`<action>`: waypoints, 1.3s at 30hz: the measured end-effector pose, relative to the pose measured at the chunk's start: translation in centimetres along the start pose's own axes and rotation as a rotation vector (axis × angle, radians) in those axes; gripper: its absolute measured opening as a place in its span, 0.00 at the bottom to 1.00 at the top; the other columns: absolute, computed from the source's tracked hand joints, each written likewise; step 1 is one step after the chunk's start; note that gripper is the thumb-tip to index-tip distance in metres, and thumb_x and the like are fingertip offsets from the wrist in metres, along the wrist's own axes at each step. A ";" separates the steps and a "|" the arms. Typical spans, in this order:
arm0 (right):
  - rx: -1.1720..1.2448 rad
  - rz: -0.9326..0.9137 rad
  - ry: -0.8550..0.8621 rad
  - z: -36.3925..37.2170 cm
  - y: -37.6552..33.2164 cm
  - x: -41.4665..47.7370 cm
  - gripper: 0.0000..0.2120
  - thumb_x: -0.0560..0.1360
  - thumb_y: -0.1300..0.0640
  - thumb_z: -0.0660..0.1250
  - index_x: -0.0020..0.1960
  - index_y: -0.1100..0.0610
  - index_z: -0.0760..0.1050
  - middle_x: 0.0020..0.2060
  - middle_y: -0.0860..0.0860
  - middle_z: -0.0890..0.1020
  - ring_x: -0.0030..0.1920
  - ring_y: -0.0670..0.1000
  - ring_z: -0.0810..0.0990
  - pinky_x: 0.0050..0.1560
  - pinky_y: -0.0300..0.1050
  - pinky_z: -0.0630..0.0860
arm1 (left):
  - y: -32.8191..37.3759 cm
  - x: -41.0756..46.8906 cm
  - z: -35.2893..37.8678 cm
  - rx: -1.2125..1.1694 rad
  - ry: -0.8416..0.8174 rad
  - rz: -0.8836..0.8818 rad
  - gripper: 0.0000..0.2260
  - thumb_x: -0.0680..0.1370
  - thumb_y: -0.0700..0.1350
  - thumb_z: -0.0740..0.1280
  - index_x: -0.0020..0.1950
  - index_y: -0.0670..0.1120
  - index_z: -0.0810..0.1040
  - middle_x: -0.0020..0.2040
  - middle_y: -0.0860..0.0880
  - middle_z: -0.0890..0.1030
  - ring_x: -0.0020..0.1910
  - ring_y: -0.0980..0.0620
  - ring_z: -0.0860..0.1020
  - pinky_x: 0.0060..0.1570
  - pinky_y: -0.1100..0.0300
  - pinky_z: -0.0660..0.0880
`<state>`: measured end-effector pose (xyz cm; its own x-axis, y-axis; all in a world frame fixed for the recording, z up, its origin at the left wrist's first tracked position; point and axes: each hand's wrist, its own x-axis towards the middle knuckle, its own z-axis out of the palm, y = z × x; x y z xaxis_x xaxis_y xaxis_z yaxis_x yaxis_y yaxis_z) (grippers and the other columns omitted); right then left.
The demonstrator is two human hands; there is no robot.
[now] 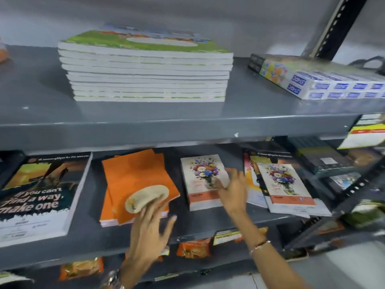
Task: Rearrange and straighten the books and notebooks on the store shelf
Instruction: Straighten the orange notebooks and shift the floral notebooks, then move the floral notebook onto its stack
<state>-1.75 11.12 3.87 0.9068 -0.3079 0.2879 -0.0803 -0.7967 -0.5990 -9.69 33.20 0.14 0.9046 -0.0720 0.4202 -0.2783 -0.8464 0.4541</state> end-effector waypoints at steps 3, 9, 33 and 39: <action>-0.091 0.199 0.083 -3.8 6.5 2.0 0.23 0.70 0.49 0.69 0.58 0.63 0.71 0.54 0.64 0.77 0.54 0.65 0.76 0.53 0.57 0.74 | 1.3 -3.0 2.7 0.035 -0.220 -0.018 0.24 0.75 0.62 0.53 0.63 0.50 0.74 0.58 0.52 0.80 0.56 0.56 0.73 0.54 0.63 0.69; -0.274 0.587 -0.037 -8.1 16.5 5.7 0.32 0.71 0.48 0.67 0.65 0.67 0.62 0.64 0.68 0.68 0.64 0.66 0.67 0.64 0.58 0.65 | 2.5 -2.8 6.6 0.259 -0.360 -0.084 0.30 0.74 0.62 0.51 0.67 0.44 0.69 0.62 0.47 0.78 0.58 0.48 0.79 0.54 0.55 0.76; 0.955 0.712 0.037 -8.6 11.3 10.8 0.09 0.72 0.64 0.68 0.37 0.55 0.70 0.51 0.57 0.81 0.51 0.55 0.80 0.48 0.40 0.79 | 3.0 -2.8 8.5 0.320 -0.415 -0.239 0.36 0.75 0.66 0.38 0.71 0.44 0.64 0.69 0.47 0.71 0.68 0.48 0.70 0.66 0.54 0.60; 0.923 0.641 -0.223 -2.9 6.6 8.6 0.06 0.73 0.63 0.67 0.41 0.56 0.71 0.34 0.51 0.82 0.32 0.47 0.79 0.28 0.31 0.75 | 3.3 -2.7 7.9 0.322 -0.461 -0.252 0.33 0.77 0.63 0.40 0.67 0.43 0.69 0.65 0.47 0.76 0.62 0.49 0.76 0.62 0.52 0.64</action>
<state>4.28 1.73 4.53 0.8694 -0.3466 -0.3521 -0.3035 0.1877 -0.9342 -10.54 26.41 -5.71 0.9963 -0.0085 -0.0850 0.0092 -0.9787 0.2052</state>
